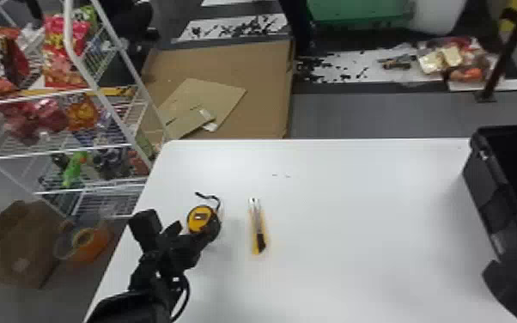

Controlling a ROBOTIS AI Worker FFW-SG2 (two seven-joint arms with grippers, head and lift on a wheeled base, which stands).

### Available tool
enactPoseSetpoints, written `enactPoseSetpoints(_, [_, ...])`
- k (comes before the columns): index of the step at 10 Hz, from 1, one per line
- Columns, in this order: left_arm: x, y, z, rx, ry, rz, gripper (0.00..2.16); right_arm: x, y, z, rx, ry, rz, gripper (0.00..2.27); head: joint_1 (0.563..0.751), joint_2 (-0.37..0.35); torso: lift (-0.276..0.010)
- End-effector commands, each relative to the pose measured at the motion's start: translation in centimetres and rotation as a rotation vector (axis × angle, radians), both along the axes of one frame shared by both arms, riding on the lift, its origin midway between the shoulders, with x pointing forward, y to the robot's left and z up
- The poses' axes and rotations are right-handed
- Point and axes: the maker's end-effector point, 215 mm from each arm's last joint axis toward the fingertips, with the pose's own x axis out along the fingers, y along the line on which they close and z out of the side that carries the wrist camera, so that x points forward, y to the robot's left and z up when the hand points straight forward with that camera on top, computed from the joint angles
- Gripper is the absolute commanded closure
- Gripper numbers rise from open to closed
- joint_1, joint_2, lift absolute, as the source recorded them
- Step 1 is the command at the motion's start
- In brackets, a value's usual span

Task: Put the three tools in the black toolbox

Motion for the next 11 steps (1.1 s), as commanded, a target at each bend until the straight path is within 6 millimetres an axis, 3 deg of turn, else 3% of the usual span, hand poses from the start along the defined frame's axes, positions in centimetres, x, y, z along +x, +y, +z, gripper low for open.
enactPoseSetpoints(1, [0.2, 0.0, -0.4, -0.003, 0.006, 0.007, 0.17, 0.0, -0.2, 0.0, -0.002, -0.003, -0.003, 0.08, 0.695, 0.226, -0.055])
enactPoseSetpoints(10, [1.6, -0.7, -2.6, 0.011, 0.053, -0.002, 0.2, -0.3, -1.1, 1.0, 0.01, -0.033, -0.02, 0.08, 0.695, 0.202, -0.055])
enactPoseSetpoints(11, [1.7, -0.9, -2.8, 0.015, 0.06, 0.0, 0.6, -0.3, -1.1, 1.1, 0.017, -0.036, -0.022, 0.08, 0.695, 0.201, -0.055])
